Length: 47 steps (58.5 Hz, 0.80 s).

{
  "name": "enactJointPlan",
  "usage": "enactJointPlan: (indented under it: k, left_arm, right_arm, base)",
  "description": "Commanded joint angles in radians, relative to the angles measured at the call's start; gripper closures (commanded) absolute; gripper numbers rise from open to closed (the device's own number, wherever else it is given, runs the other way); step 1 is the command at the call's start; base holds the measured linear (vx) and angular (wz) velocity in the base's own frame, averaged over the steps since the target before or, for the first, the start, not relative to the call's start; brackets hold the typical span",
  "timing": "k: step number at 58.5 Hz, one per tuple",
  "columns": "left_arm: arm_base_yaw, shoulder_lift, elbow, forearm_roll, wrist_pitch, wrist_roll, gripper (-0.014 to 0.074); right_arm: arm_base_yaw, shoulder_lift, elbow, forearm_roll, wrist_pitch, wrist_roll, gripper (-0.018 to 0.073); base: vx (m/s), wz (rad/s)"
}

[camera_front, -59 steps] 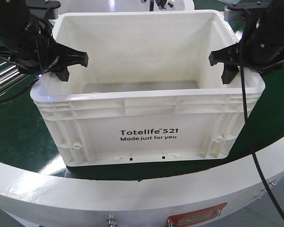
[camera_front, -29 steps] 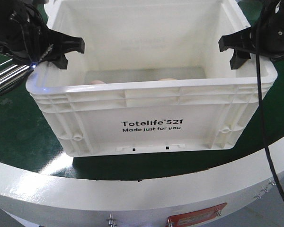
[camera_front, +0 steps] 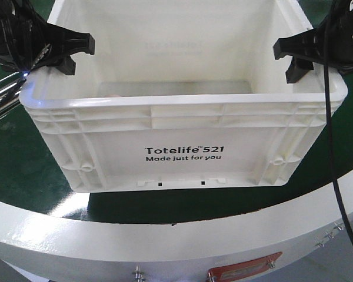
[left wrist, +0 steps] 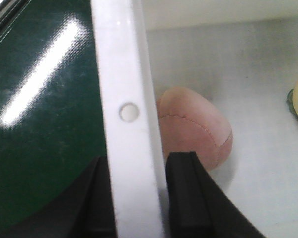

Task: Place moving items into box and shelve
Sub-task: 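Lift the tote with both grippers and pull it toward the robot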

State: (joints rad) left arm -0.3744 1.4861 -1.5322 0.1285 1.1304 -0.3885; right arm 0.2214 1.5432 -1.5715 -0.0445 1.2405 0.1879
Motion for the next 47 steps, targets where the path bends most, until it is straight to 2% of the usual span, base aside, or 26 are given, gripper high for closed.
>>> enactJointPlan:
  k: [1,47]
  left_arm:
    - [0.005,-0.064,-0.044,0.058,-0.061,-0.007,0.0597]
    - [0.005,-0.109,-0.044,0.057,-0.135,-0.007,0.0597]
  right_arm:
    - [-0.013,-0.061,-0.036,-0.114,-0.065,0.029,0.0561]
    - [-0.013,-0.105,-0.036,-0.081,-0.119,0.033,0.0560]
  base:
    - [0.00,0.00]
    - [0.00,0.00]
